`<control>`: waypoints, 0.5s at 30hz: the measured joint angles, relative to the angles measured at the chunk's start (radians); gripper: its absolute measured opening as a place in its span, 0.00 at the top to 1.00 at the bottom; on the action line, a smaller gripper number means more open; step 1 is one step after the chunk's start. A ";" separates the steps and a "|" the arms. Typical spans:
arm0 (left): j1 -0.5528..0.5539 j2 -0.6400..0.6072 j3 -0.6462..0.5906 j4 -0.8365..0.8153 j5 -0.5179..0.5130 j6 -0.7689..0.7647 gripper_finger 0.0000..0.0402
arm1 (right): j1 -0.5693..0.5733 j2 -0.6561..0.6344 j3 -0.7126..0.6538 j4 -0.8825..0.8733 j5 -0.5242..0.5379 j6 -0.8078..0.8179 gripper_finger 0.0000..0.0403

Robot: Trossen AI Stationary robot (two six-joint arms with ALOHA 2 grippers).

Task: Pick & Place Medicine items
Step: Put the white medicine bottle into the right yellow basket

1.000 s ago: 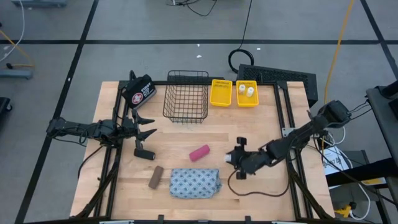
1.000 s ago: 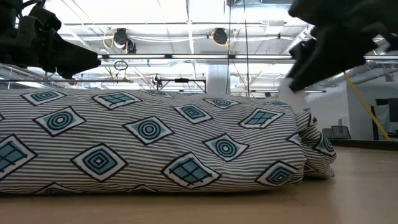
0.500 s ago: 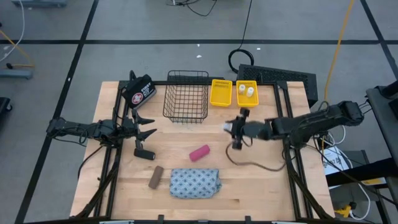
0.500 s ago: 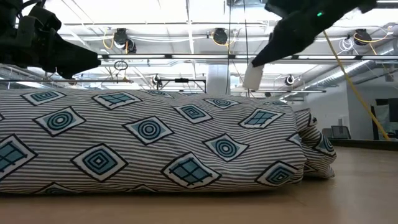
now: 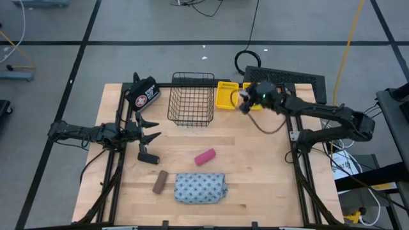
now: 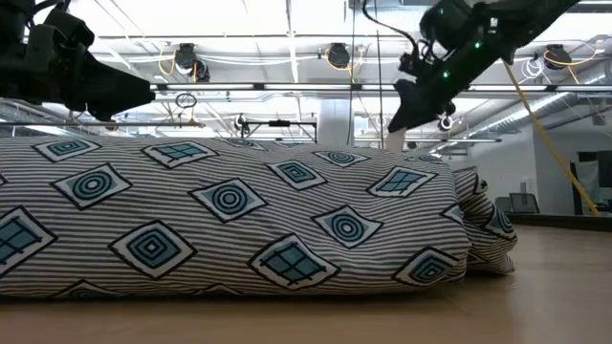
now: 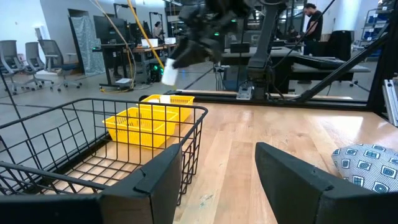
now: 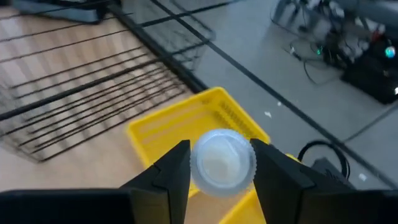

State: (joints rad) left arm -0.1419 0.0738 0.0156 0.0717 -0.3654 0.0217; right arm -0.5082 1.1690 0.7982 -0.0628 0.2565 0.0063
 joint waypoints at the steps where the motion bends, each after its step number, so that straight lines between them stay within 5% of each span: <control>1: 0.000 0.000 0.000 0.000 0.000 0.000 0.47 | -0.034 0.000 0.000 -0.001 -0.024 0.002 0.66; 7: 0.000 0.000 0.000 0.000 0.000 0.000 0.47 | -0.149 0.000 0.000 -0.038 -0.053 0.013 0.65; 15: 0.000 0.000 0.000 0.000 0.000 0.000 0.47 | -0.168 0.032 -0.001 -0.063 -0.052 0.098 0.66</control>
State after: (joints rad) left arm -0.1417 0.0738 0.0154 0.0715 -0.3653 0.0219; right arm -0.6762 1.2013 0.7975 -0.1255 0.2045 0.1048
